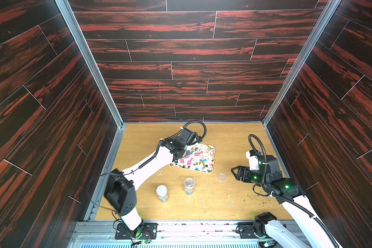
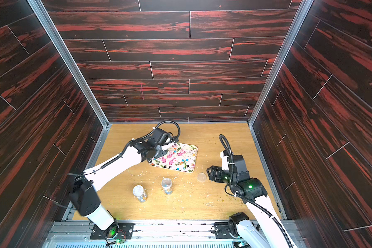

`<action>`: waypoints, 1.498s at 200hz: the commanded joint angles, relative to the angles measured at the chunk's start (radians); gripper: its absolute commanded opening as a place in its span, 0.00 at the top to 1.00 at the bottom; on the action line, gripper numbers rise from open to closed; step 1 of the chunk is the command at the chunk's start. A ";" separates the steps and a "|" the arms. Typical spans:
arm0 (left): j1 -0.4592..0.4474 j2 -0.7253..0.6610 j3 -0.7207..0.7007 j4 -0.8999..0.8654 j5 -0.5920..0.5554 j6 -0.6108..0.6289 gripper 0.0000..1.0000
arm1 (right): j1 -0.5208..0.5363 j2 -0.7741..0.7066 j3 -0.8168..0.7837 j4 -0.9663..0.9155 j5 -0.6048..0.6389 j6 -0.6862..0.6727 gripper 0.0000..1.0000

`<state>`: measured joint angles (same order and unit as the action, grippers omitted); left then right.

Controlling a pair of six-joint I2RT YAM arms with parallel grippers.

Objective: Pour the candies out of the jar
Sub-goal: 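Pour the candies out of the jar onto the tray.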

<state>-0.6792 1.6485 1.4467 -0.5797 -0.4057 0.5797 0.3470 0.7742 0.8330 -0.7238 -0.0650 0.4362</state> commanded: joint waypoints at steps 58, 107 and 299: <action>-0.003 -0.139 -0.138 0.182 0.103 -0.130 0.53 | -0.003 -0.019 0.021 -0.006 -0.035 0.051 0.22; -0.006 -0.078 -0.086 0.014 0.031 -0.023 0.52 | -0.003 -0.020 0.019 -0.005 -0.042 0.062 0.22; -0.033 0.008 -0.049 -0.008 -0.142 0.036 0.51 | -0.003 -0.011 0.008 0.022 -0.068 0.073 0.22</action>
<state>-0.7139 1.7527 1.4338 -0.6777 -0.6144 0.7052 0.3470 0.7574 0.8326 -0.7147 -0.1051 0.4915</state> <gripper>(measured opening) 0.587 0.782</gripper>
